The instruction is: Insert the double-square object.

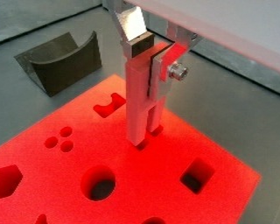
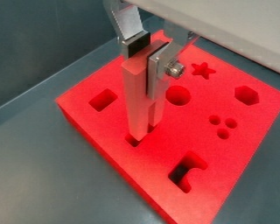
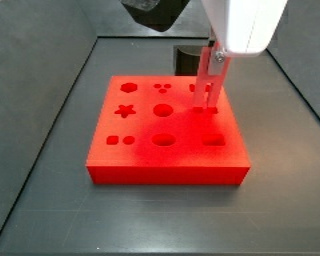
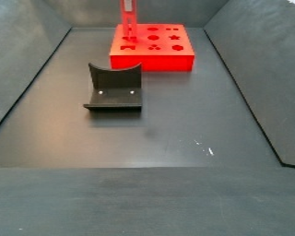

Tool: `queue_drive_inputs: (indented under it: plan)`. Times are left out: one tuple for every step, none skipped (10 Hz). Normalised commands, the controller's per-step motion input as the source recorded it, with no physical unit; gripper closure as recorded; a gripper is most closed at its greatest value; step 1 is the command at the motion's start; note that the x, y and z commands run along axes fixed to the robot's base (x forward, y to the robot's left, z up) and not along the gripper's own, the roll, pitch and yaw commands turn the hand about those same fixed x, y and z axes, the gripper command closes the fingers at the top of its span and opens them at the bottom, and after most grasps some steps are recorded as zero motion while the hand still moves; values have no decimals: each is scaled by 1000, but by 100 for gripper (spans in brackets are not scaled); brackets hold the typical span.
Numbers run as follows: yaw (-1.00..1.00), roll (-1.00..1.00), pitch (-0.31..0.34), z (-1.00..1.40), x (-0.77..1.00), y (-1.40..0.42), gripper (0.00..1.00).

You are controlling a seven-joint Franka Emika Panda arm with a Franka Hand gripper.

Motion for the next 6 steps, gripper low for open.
queue_drive_inputs:
  plan:
    - [-100, 20, 64, -169, 60, 0, 100]
    - [-66, 36, 70, -140, 106, 0, 100]
    - [-9, 26, 56, -140, 74, 0, 100]
    - [0, 9, 60, -60, 129, -51, 100]
    - [0, 6, 69, -6, 226, -100, 100]
    - [23, 3, 59, -14, 194, -74, 100]
